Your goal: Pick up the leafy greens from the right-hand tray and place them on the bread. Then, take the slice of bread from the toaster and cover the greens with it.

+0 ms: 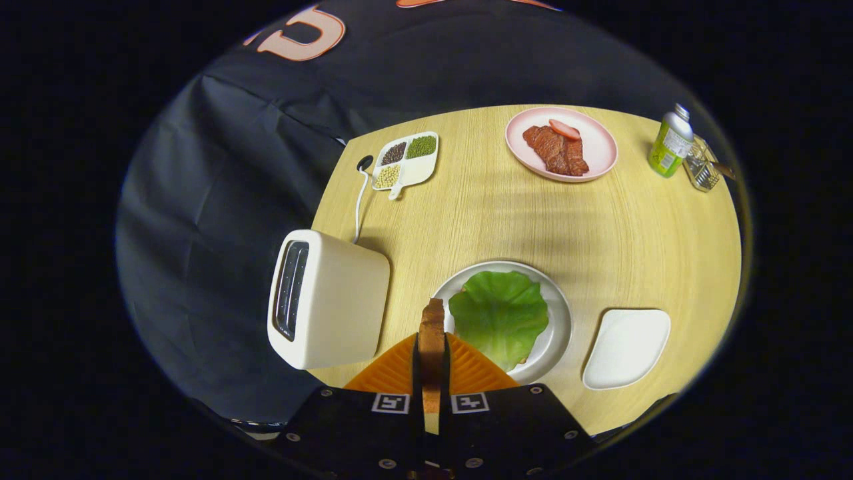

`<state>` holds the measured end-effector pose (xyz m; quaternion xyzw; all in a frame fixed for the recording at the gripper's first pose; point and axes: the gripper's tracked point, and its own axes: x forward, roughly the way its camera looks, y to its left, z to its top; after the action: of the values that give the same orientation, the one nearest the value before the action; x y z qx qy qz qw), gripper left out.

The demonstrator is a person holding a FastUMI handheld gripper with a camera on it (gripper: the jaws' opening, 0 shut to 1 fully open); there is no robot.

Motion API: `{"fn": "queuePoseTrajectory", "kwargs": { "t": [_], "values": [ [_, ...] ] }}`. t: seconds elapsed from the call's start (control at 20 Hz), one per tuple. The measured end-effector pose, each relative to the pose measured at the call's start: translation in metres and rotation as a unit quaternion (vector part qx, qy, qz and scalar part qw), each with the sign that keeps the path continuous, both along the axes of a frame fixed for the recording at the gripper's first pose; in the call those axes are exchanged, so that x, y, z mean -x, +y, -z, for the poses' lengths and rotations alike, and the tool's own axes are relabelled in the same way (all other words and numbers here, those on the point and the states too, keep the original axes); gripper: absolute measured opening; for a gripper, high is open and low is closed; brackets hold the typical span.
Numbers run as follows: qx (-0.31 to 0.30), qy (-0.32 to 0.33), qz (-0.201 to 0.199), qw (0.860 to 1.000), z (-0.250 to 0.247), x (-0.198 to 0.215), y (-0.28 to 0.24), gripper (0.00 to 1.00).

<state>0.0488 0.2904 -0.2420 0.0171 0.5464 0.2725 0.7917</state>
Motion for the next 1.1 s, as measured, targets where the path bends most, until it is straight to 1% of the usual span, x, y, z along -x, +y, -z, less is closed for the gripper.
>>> {"fn": "queuePoseTrajectory", "kwargs": {
  "t": [0.15, 0.3, 0.5, 0.6, 0.7, 0.9, 0.95, 1.0, 1.05, 1.1],
  "values": [
    [-0.007, -0.003, 0.003, 1.000, 0.013, -0.016, -0.008, 0.09],
    [-0.023, 0.006, 0.006, 1.000, 0.019, -0.022, -0.011, 0.08],
    [-0.018, 0.010, 0.018, 1.000, 0.038, -0.032, -0.026, 0.09],
    [-0.015, 0.012, 0.026, 0.999, 0.044, -0.036, -0.036, 0.12],
    [0.001, 0.004, 0.033, 0.999, 0.049, -0.040, -0.048, 0.17],
    [0.026, -0.009, 0.052, 0.998, 0.057, -0.048, -0.066, 0.37],
    [0.033, -0.010, 0.054, 0.998, 0.058, -0.049, -0.071, 0.46],
    [0.036, -0.013, 0.057, 0.998, 0.058, -0.049, -0.072, 0.51],
    [0.038, -0.016, 0.060, 0.997, 0.057, -0.050, -0.074, 0.60],
    [0.038, -0.020, 0.064, 0.997, 0.054, -0.051, -0.074, 0.63]
  ]
}}
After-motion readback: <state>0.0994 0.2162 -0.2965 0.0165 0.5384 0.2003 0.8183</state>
